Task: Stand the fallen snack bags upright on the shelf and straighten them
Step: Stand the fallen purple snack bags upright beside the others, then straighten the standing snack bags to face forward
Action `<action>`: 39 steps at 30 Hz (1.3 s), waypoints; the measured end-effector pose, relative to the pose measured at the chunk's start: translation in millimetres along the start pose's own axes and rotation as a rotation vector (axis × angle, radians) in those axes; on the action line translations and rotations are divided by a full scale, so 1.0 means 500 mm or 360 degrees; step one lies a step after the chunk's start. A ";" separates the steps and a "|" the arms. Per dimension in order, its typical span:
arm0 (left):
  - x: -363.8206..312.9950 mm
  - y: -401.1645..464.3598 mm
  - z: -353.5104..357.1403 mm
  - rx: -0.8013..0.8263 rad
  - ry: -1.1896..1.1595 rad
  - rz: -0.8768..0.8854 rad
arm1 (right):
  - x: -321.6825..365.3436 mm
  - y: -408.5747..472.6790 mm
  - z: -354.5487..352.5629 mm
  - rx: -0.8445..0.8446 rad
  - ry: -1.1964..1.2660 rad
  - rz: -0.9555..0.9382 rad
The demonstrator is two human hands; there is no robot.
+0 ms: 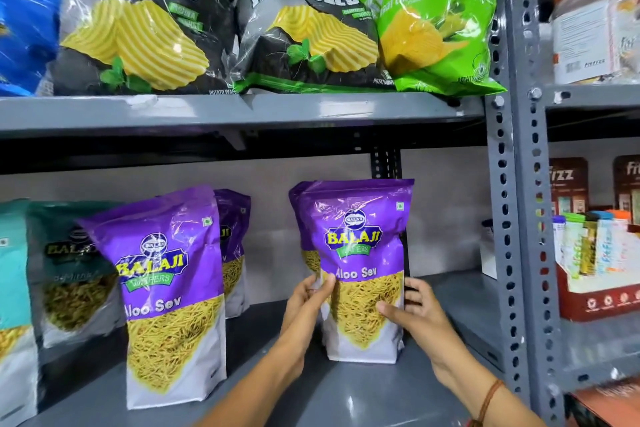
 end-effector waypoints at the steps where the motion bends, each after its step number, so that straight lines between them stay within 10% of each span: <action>1: 0.001 0.003 -0.001 0.0074 0.0035 0.0000 | -0.005 0.003 -0.004 -0.0011 -0.0011 0.0009; 39: 0.007 -0.071 -0.002 -0.0052 0.0564 0.0054 | -0.023 0.003 0.028 0.0468 -0.0172 0.0210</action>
Point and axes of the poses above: each hand's wrist, its own y-axis towards the middle knuckle, its own z-axis out of the palm, x = y × z, the point moved 6 cm from there along y, towards the middle knuckle, and after that the axes turned 5 degrees about x, right-handed, at the moved point
